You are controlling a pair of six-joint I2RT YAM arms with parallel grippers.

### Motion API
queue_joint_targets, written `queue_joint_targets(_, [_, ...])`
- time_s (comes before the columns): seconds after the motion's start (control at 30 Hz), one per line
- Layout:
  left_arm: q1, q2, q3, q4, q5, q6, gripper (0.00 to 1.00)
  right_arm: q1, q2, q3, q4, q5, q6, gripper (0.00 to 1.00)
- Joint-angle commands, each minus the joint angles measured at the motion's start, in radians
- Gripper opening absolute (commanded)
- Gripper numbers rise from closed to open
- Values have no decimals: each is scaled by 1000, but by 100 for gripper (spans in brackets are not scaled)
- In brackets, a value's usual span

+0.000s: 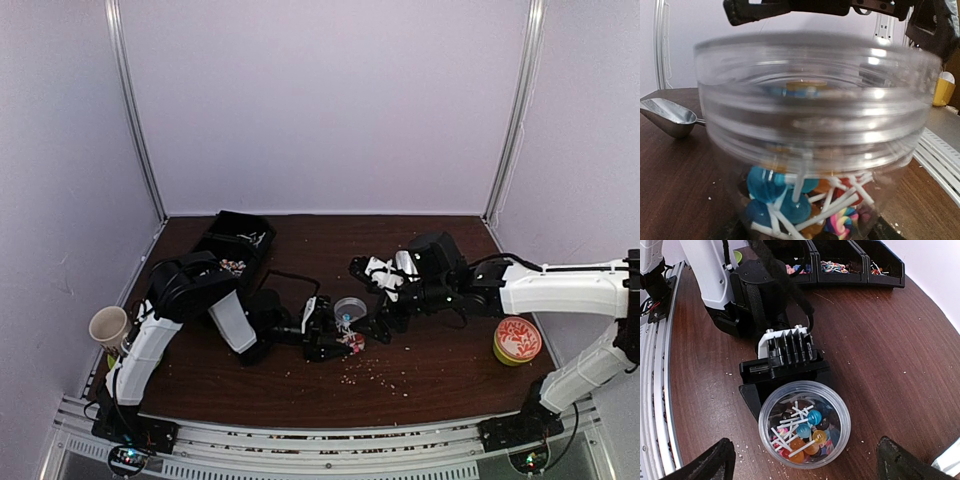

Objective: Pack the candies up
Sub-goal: Screw the box lid onto the packing bottle.

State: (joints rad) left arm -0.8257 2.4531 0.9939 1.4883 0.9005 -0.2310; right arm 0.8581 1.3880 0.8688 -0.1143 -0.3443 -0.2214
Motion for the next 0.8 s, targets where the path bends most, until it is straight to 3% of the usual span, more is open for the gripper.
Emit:
queue_joint_targets(0.0, [7,46,11,-28,44,10,56,4,30,60,22,-13,-24,97])
queue_joint_targets(0.43, [8,43,16,-57,40,18,56,4,138,149,-44,-41,-21,88])
queue_joint_targets(0.77, [8,43,22,-79,32,28,56,5,160,160,-70,-51,-15,75])
